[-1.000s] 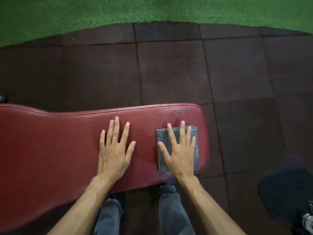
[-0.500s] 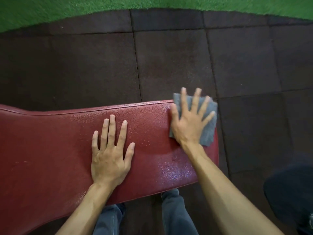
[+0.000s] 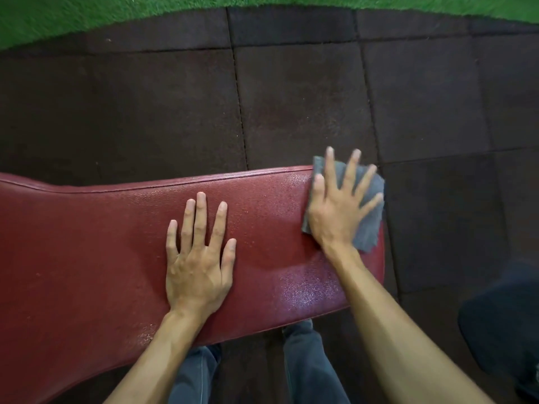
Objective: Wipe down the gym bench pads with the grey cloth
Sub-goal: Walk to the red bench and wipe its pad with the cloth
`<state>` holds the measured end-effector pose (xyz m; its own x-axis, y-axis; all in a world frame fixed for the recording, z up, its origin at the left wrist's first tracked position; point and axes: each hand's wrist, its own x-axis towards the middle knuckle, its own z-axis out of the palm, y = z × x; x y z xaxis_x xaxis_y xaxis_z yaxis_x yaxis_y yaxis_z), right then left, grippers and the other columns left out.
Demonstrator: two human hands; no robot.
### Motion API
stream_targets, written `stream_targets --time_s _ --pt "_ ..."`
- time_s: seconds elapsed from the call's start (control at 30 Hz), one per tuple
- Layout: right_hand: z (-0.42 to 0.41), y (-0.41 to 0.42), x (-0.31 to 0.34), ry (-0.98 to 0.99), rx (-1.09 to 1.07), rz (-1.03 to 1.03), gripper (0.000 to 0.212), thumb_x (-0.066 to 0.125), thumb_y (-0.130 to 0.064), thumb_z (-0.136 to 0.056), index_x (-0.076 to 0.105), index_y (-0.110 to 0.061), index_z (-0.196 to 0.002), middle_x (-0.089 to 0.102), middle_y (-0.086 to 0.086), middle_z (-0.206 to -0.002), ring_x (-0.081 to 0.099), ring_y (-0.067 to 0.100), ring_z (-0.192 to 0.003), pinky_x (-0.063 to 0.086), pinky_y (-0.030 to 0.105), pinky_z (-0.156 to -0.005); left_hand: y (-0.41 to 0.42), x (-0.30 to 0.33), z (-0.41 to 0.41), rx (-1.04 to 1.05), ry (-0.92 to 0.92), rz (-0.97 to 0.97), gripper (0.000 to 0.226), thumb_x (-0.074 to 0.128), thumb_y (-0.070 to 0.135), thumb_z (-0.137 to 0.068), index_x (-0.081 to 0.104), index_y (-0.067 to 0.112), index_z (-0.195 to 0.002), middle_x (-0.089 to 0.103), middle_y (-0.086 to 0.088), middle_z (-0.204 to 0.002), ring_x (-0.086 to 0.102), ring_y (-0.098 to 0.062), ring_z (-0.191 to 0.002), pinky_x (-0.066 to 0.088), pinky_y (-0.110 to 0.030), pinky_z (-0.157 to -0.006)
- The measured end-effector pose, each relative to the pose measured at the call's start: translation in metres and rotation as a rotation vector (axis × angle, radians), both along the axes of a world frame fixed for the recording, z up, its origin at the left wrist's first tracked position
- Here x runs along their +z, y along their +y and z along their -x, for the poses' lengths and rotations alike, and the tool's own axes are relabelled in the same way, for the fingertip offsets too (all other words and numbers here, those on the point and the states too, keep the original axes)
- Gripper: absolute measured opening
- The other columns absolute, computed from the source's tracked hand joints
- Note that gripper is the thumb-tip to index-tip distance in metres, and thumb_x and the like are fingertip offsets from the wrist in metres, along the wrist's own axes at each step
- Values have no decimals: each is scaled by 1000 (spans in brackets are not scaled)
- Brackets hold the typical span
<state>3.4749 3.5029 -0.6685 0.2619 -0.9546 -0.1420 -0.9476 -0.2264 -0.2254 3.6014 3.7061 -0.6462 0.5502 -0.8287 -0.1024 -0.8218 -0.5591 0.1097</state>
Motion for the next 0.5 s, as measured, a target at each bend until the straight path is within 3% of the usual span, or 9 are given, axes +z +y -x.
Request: stream_targets --time_s 0.13,0.23,0.37,0.5 --pt "-23 54 13 -49 340 6 52 26 -49 -103 16 -46 -154 5 -3 -167 -4 31 -152 -3 72 -112 0 0 -1 -13 -19 3 60 28 41 -102 19 23 -159 7 -9 -167 8 -23 -155 11 -49 -124" --pt "50 107 16 -38 518 -56 52 29 -51 -102 21 -44 -153 8 -2 -166 1 31 -152 8 74 -111 1 1 0 -9 -9 19 60 30 40 -102 21 22 -158 9 -9 -167 10 -23 -155 13 -49 -124" --pt "105 76 7 48 251 -115 52 21 -54 -101 17 -48 -153 6 -5 -166 0 28 -153 11 76 -109 -3 2 0 3 3 31 60 31 39 -101 24 22 -158 10 -10 -167 11 -24 -155 12 -49 -123" --pt "21 19 0 19 -69 -34 54 20 -52 -101 8 -47 -154 2 0 -167 -2 34 -152 12 77 -107 -1 1 0 5 -2 20 60 30 40 -101 23 22 -158 11 -10 -167 11 -24 -155 11 -49 -123"
